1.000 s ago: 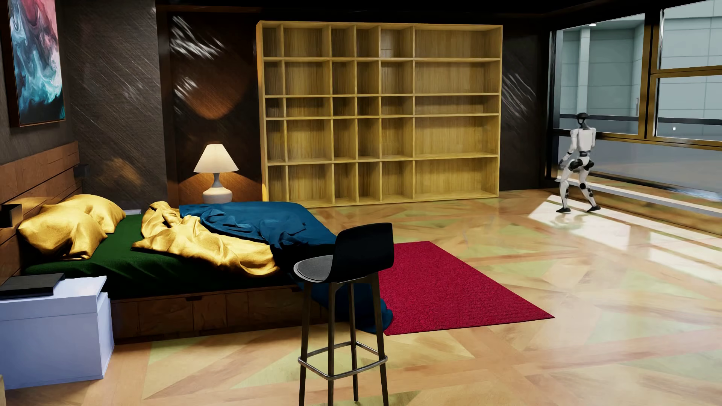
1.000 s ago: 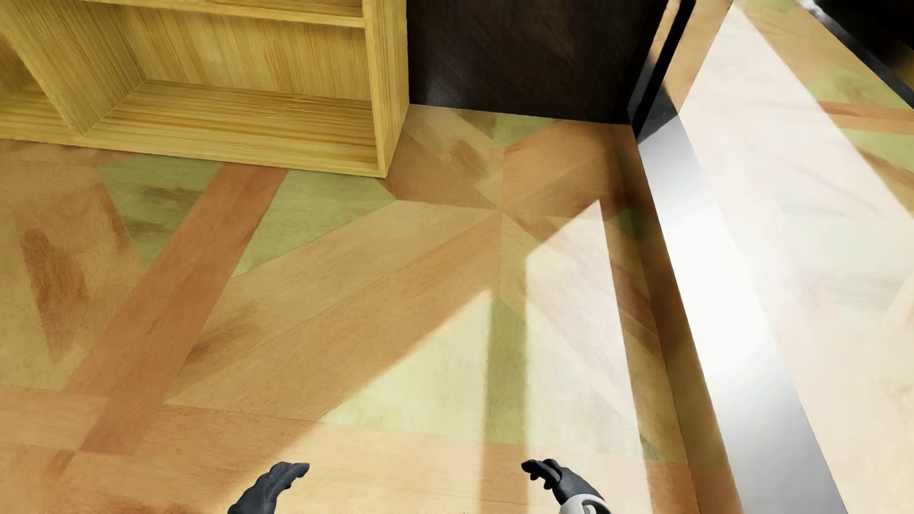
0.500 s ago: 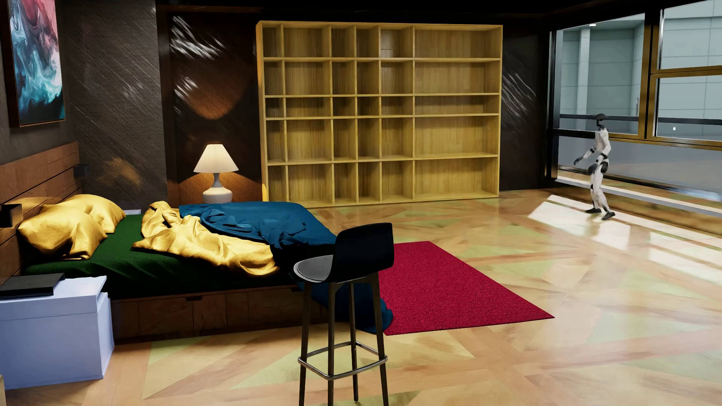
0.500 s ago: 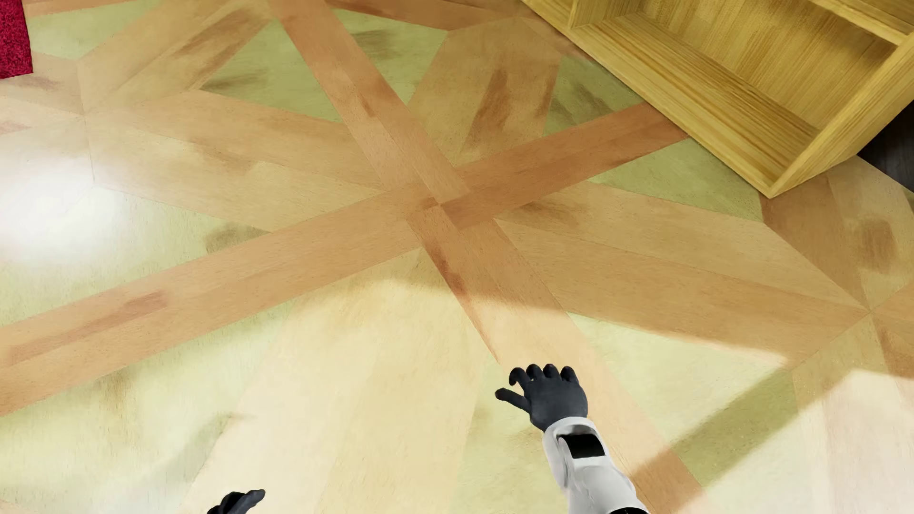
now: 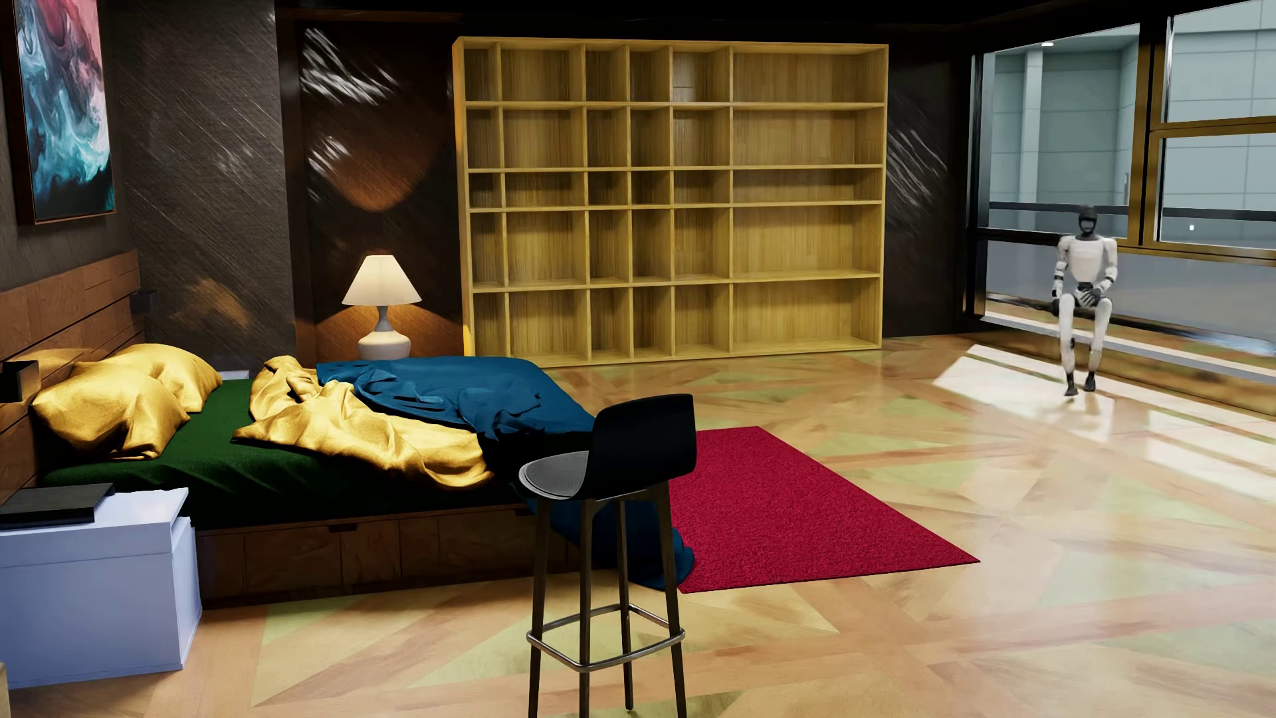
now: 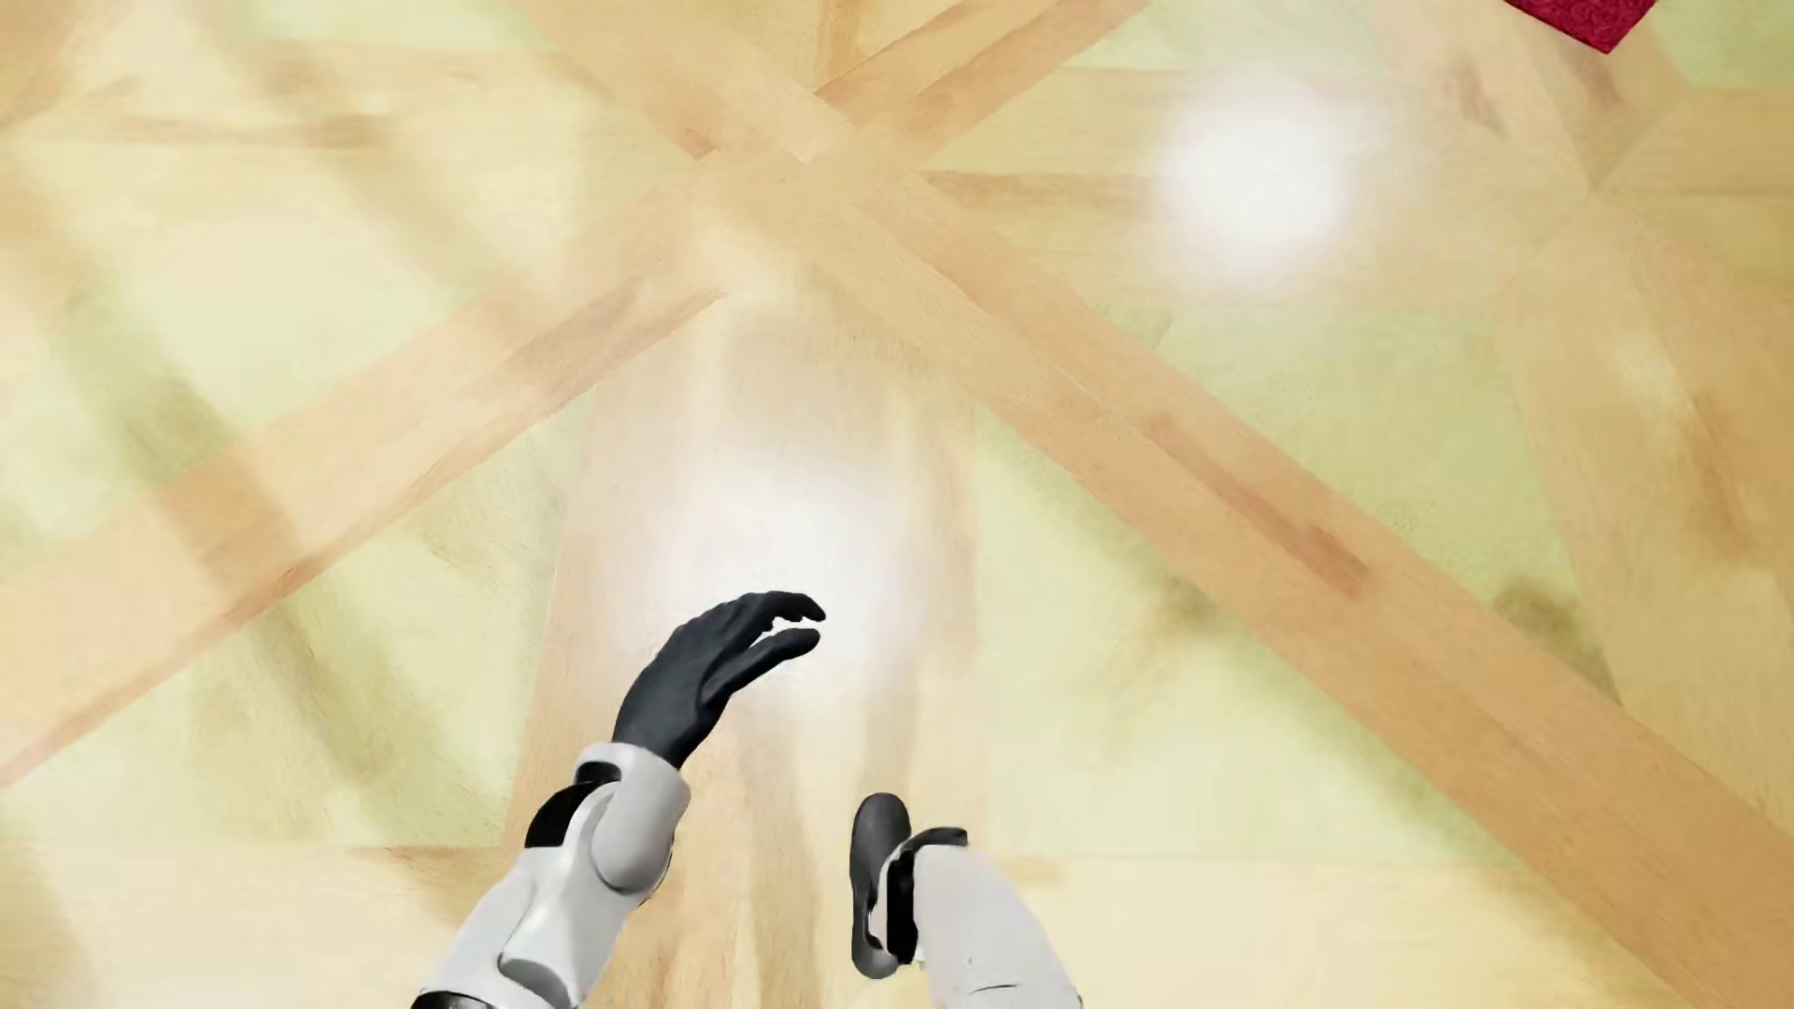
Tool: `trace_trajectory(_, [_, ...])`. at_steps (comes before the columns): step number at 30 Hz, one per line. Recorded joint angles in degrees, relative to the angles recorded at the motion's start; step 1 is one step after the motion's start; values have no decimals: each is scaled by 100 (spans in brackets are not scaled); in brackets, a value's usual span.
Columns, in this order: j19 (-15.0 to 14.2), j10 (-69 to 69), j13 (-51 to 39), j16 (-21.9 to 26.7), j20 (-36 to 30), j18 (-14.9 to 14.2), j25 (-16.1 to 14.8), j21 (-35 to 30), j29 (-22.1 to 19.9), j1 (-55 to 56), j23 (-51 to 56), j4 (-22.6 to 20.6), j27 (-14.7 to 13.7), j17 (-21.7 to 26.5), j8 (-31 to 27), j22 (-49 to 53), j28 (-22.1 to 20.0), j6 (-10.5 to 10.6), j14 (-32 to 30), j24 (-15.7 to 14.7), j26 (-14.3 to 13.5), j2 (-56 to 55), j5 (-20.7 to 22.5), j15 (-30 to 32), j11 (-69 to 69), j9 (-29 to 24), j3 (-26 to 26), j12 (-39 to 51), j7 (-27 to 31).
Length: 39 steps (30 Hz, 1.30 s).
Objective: Go to the bed
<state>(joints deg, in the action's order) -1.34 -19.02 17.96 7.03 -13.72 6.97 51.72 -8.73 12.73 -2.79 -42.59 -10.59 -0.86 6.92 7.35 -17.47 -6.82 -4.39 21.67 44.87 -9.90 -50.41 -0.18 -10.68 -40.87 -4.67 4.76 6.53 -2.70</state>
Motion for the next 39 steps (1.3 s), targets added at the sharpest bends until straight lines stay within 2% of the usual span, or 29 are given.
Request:
trace_trajectory(2, [-69, 152, 47, -180, 61, 142, 474, -388, -800, -714, 110, -13, 36, -46, -343, 183, -371, 90, -444, -226, 169, -241, 263, 295, 1002, -69, 149, 193, 623])
trace_trajectory(3, [237, -64, -37, -239, 116, 15, 676, -533, -925, -958, -41, 67, 145, -46, -360, 140, -554, 189, -867, -394, 333, -205, 318, 545, 973, -105, 217, 144, 825])
trace_trajectory(4, [685, -637, -190, -235, 156, -521, 785, -547, -869, -1032, -315, 153, 299, -73, -402, -20, -722, 319, -1470, -533, 562, -134, 396, 852, 538, -150, 277, 28, 1040])
trace_trajectory(5, [859, -1655, -418, -159, 152, -1533, 828, -425, -755, -843, -633, 195, 508, -119, -363, -327, -832, 451, -2280, -607, 870, -11, 419, 877, 0, -204, 330, -101, 1192])
trace_trajectory(6, [967, -3004, -709, -14, 72, -2089, 850, -203, -698, -334, -887, 283, 755, -174, -254, -812, -809, 565, -3082, -610, 1246, 182, 427, 659, -432, -259, 391, -188, 1067])
trace_trajectory(7, [990, -4320, -1020, 184, -106, -2113, 873, 71, -784, 437, -960, 626, 976, -227, -125, -1470, -584, 670, -3344, -535, 1637, 487, 479, 313, -660, -301, 434, -213, 806])
trace_trajectory(8, [978, -5315, -1304, 417, -375, -2067, 870, 357, -1073, 1292, -790, 1010, 1081, -280, -12, -2228, -162, 780, -2948, -349, 1972, 907, 625, -35, -667, -324, 422, -206, 791])
trace_trajectory(9, [994, -5846, -1533, 644, -686, -1835, 765, 631, -1552, 2138, -439, 1399, 990, -332, 33, -2967, 332, 878, -2469, -62, 2212, 1408, 835, -299, -489, -328, 384, -245, 739])
trace_trajectory(11, [1036, -5540, -1908, 988, -990, -1300, 142, 978, -2439, 3524, 336, 2039, 301, -391, -183, -3936, 1028, 985, -1690, 354, 2410, 2513, 1331, -543, 148, -294, 266, -656, 499])
trace_trajectory(13, [1060, -3819, -2249, 1144, -566, -1280, -507, 749, -2633, 4332, 1108, 2454, -221, -223, -670, -4022, 1135, 984, -1308, 124, 2266, 3634, 1673, -552, 820, -223, 119, -1397, 240])
trace_trajectory(15, [1081, -1182, -2561, 1154, 154, -1243, -784, 291, -2658, 4501, 1852, 2676, -430, 89, -1299, -3594, 802, 933, -1326, -337, 1915, 4720, 1739, -339, 1423, -127, -65, -2274, 90])
trace_trajectory(16, [1125, 16, -2639, 1075, 494, -1382, -876, 89, -2698, 4397, 2157, 2647, -477, 225, -1560, -3372, 566, 876, -1334, -493, 1851, 5233, 1653, -153, 1599, -76, -178, -2663, 268])
trace_trajectory(17, [1205, 538, -2627, 948, 781, -1804, -974, -61, -2749, 4309, 2383, 2594, -477, 341, -1713, -3211, 364, 792, -1394, -573, 1890, 5671, 1486, 39, 1607, -30, -300, -2972, 498])
trace_trajectory(18, [1240, 216, -2517, 781, 994, -2005, -1080, -151, -2786, 4300, 2529, 2484, -409, 458, -1775, -3147, 229, 677, -1687, -593, 1992, 5977, 1261, 330, 1355, 6, -413, -3156, 625])
trace_trajectory(19, [986, -642, -2321, 615, 1129, -2110, -1170, -195, -2793, 4364, 2588, 2323, -275, 550, -1728, -3214, 134, 529, -2220, -561, 2123, 6049, 1022, 821, 690, 21, -498, -3196, 645])
trace_trajectory(21, [-369, -2071, -1822, 372, 1030, -2035, -1104, -251, -2721, 4290, 2342, 2230, 156, 507, -972, -3725, 122, 187, -1860, -175, 2532, 5265, 296, 1980, -1589, -20, -553, -2789, 314])
trace_trajectory(23, [-337, -2308, -1491, 213, 452, -1873, -514, -558, -2399, 3591, 1449, 2236, 722, 272, -290, -4074, 476, -104, -1141, 576, 2836, 3673, -27, 1507, -3352, -62, -452, -1964, -183])
trace_trajectory(24, [-245, -2083, -1428, 153, 322, -1885, -188, -835, -2069, 3037, 784, 2283, 935, 187, -2, -3891, 448, -196, -937, 738, 2676, 2881, -29, 1220, -3538, -53, -397, -1585, -505])
trace_trajectory(25, [-168, -1746, -1378, 101, 432, -1903, 37, -1110, -1612, 2410, 81, 2295, 1029, 158, 274, -3521, 187, -256, -822, 605, 2339, 2195, -111, 931, -3307, -26, -340, -1280, -877])
trace_trajectory(27, [-4, -961, -1231, 31, 924, -1969, 220, -1442, -515, 1146, -1127, 2083, 867, 293, 525, -2712, -528, -316, -746, -146, 1581, 1126, -259, 524, -2020, 54, -208, -772, -1562])
trace_trajectory(29, [265, -141, -944, 17, 1208, -2072, 247, -1323, 75, 45, -1627, 1685, 624, 578, 381, -1871, -1157, -310, -796, -896, 1339, 397, -361, 473, -56, 136, -53, -133, -1917])
trace_trajectory(30, [385, 197, -745, 6, 1254, -2108, 102, -961, -124, -438, -1698, 1486, 733, 628, 244, -1374, -1423, -273, -905, -1244, 1288, 175, -380, 484, 896, 171, 25, 121, -1946])
trace_trajectory(32, [528, 277, -350, -29, 1230, -2115, -529, 295, -1336, -1188, -1890, 1324, 1542, 392, 293, -389, -1505, -135, -1477, -1642, 1034, 87, -466, 417, 1559, 224, 180, 189, -1708])
trace_trajectory(33, [795, -188, -201, 9, 1152, -2090, -795, 907, -1997, -1329, -1936, 1451, 2061, 119, 483, -24, -1324, -26, -2096, -1519, 973, 214, -499, 550, 1225, 247, 244, 13, -1445])
trace_trajectory(34, [1157, -1081, -110, 123, 1036, -1991, -969, 1343, -2358, -1213, -1891, 1703, 2359, -205, 593, 214, -1100, 128, -2894, -1127, 1032, 362, -409, 968, 750, 248, 277, -222, -1115])
trace_trajectory(35, [1297, -2368, -131, 269, 894, -1791, -1047, 1545, -2301, -782, -1808, 2006, 2324, -483, 645, 309, -895, 314, -3630, -575, 1174, 534, -219, 1012, 289, 214, 262, -458, -807])
trace_trajectory(36, [1362, -3744, -312, 381, 732, -1580, -932, 1479, -2039, -29, -1747, 2183, 2132, -639, 746, 212, -704, 505, -3854, -82, 1353, 743, 38, 711, -51, 151, 201, -661, -409])
trace_trajectory(37, [1332, -4886, -633, 434, 545, -1601, -561, 1205, -1971, 908, -1667, 2053, 2015, -683, 778, -133, -450, 667, -3445, 180, 1534, 1041, 362, 364, -171, 84, 136, -809, 162])
trace_trajectory(39, [1289, -5731, -1397, 512, 125, -1485, 168, 808, -2614, 2709, -1125, 1892, 1960, -772, 574, -1471, 449, 842, -2501, 226, 1793, 1903, 967, -114, 172, 15, 80, -975, 742])
